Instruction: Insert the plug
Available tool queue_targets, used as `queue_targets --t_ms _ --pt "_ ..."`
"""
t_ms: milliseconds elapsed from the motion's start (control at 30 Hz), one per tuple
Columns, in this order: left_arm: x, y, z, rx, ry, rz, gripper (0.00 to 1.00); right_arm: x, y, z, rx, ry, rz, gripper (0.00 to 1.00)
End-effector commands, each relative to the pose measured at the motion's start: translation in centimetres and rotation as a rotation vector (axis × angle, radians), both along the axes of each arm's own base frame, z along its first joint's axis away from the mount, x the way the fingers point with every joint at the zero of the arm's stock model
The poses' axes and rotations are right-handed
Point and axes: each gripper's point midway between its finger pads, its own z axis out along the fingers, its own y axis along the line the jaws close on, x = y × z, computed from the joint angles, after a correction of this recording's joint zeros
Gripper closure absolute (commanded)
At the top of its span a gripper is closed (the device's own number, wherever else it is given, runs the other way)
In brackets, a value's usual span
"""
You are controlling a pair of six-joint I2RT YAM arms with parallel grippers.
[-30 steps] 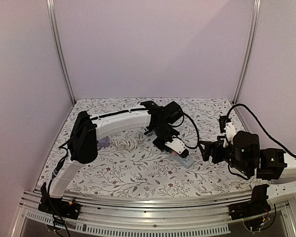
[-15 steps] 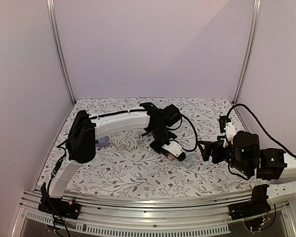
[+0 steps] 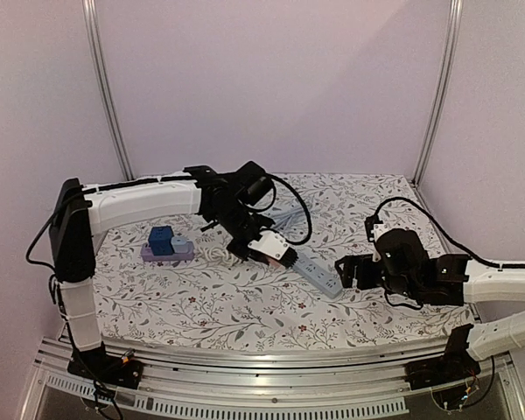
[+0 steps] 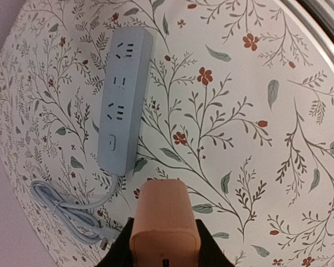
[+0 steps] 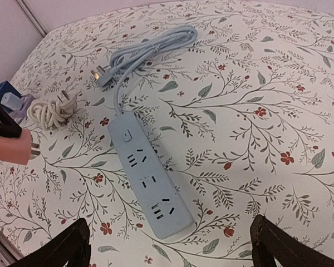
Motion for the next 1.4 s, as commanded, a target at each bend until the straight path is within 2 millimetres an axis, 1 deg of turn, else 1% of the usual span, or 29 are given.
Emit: queue_targets --t_ms 0,33,67,100,133,167,200,233,267,300,367,400,500,567,633,700,800,833,867,933,967,1100,1200,1367 --pt "0.2 2.0 0.7 -0.072 0.02 0.066 1.0 0.7 4.4 -1.0 0.046 0.076 0.18 0.01" --pt "0.1 2.5 0.9 -0.076 0.02 0.073 1.0 1.0 5.2 -2.2 0.021 0.098 0.209 0.01" --pt "0.0 2.9 1.1 -0.085 0.019 0.076 1.0 1.4 5.8 -2.5 0.008 0.097 0.239 0.01" --pt "-0.1 3.3 1.3 -0.096 0.018 0.079 1.0 1.8 6.4 -3.2 -0.012 0.105 0.259 0.01" --pt "-0.3 3.6 1.6 -0.108 0.018 0.077 1.0 2.5 7.0 -3.3 -0.028 0.091 0.28 0.01" --pt "-0.3 3.8 1.9 -0.125 0.015 0.082 1.0 3.1 7.4 -4.4 -0.057 0.104 0.283 0.01" --pt "-0.3 4.0 2.3 -0.143 0.009 0.087 1.0 4.0 7.8 -4.7 -0.078 0.096 0.283 0.01" --pt "-0.2 4.0 2.7 -0.163 -0.001 0.094 1.0 4.7 8.0 -5.0 -0.097 0.087 0.28 0.01" --pt "-0.1 4.2 3.0 -0.176 -0.01 0.098 1.0 5.4 8.1 -6.2 -0.12 0.099 0.273 0.01" --pt "-0.1 4.3 3.3 -0.185 -0.017 0.102 1.0 6.0 8.3 -6.5 -0.128 0.095 0.268 0.01" --pt "0.0 4.5 3.6 -0.198 -0.019 0.108 1.0 6.9 8.5 -8.5 -0.183 0.112 0.257 0.03" --pt "0.0 4.5 3.6 -0.203 -0.018 0.107 1.0 7.3 8.6 -8.9 -0.201 0.112 0.252 0.04" --pt "0.0 4.5 3.6 -0.205 -0.014 0.107 1.0 7.8 8.5 -11.1 -0.258 0.134 0.245 0.08" --pt "0.1 4.6 3.4 -0.204 -0.012 0.112 1.0 7.8 8.3 -11.9 -0.281 0.143 0.245 0.12" --pt "0.2 4.6 3.2 -0.203 -0.011 0.115 1.0 7.8 8.1 -12.5 -0.294 0.15 0.243 0.19" --pt "0.3 4.5 3.2 -0.205 -0.011 0.115 1.0 7.5 8.3 -12.6 -0.299 0.147 0.257 0.3" --pt "0.3 4.5 3.2 -0.205 -0.01 0.114 1.0 6.7 9.3 -12.4 -0.318 0.131 0.295 0.51" --pt "0.3 4.5 3.2 -0.205 -0.009 0.114 1.0 6.3 9.9 -12.3 -0.33 0.123 0.312 0.56" --pt "0.3 4.6 3.2 -0.204 -0.011 0.113 1.0 5.8 10.4 -12.3 -0.354 0.115 0.325 0.58" --pt "0.1 4.8 3.3 -0.202 -0.015 0.108 1.0 4.9 11.4 -12.3 -0.407 0.102 0.337 0.59" --pt "0.0 4.9 3.3 -0.2 -0.015 0.102 1.0 4.3 11.8 -12.7 -0.433 0.108 0.348 0.59" --pt "-0.9 5.5 3.4 -0.196 -0.018 0.066 1.0 0.7 13.8 -13.8 -0.463 0.136 0.42 0.6" --pt "-1.5 5.8 3.5 -0.196 -0.014 0.046 1.0 -1.1 14.4 -13.6 -0.453 0.152 0.435 0.59" --pt "-2.5 5.8 3.7 -0.2 0.01 0.014 1.0 -4.2 14.7 -13.1 -0.438 0.176 0.463 0.59"
